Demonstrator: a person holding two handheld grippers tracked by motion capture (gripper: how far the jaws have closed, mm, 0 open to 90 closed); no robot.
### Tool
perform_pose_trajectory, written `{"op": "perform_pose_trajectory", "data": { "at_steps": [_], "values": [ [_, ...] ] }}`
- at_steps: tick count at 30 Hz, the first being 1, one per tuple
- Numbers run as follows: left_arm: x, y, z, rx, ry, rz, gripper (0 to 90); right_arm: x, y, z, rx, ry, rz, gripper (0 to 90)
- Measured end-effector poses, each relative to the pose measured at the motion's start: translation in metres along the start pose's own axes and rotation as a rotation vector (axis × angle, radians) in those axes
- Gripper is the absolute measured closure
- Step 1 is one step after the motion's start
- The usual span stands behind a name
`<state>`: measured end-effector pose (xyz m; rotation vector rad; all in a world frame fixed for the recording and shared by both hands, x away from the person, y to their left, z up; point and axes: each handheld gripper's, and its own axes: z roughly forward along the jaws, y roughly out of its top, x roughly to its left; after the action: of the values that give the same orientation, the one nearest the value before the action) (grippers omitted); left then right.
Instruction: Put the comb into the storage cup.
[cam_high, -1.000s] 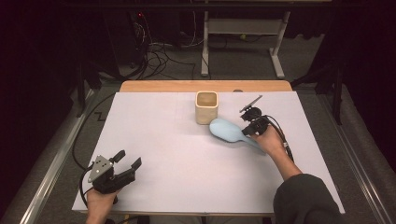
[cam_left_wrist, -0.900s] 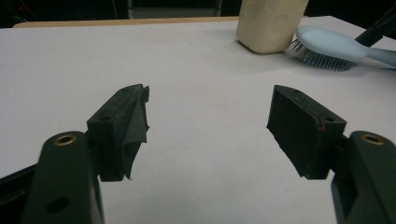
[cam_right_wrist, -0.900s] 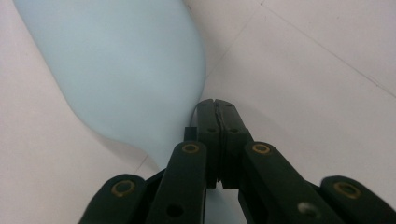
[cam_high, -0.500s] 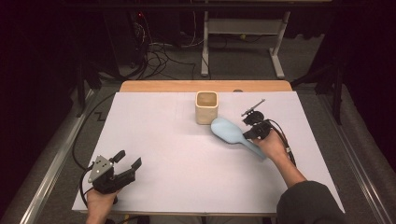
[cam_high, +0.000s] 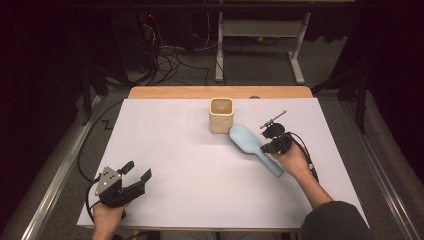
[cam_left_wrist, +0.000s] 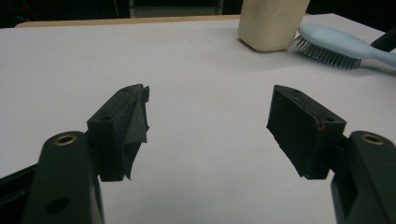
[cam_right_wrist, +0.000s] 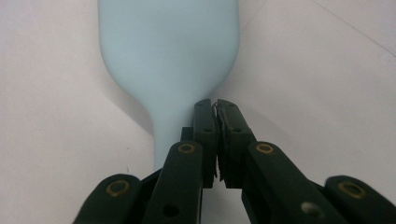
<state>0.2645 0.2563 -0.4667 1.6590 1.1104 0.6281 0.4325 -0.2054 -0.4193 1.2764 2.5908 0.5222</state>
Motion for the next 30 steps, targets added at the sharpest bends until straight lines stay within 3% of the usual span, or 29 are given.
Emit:
{"op": "perform_pose_trajectory", "data": {
  "at_steps": [21, 30],
  "values": [
    [0.0, 0.0, 0.0, 0.009, 0.006, 0.01, 29.6, 0.009, -0.004, -0.005, 0.004, 0.007, -0.022, 85.7],
    [0.0, 0.0, 0.0, 0.01, 0.006, 0.005, 29.7, 0.009, -0.007, -0.008, -0.002, 0.019, -0.008, 81.3]
  ]
}}
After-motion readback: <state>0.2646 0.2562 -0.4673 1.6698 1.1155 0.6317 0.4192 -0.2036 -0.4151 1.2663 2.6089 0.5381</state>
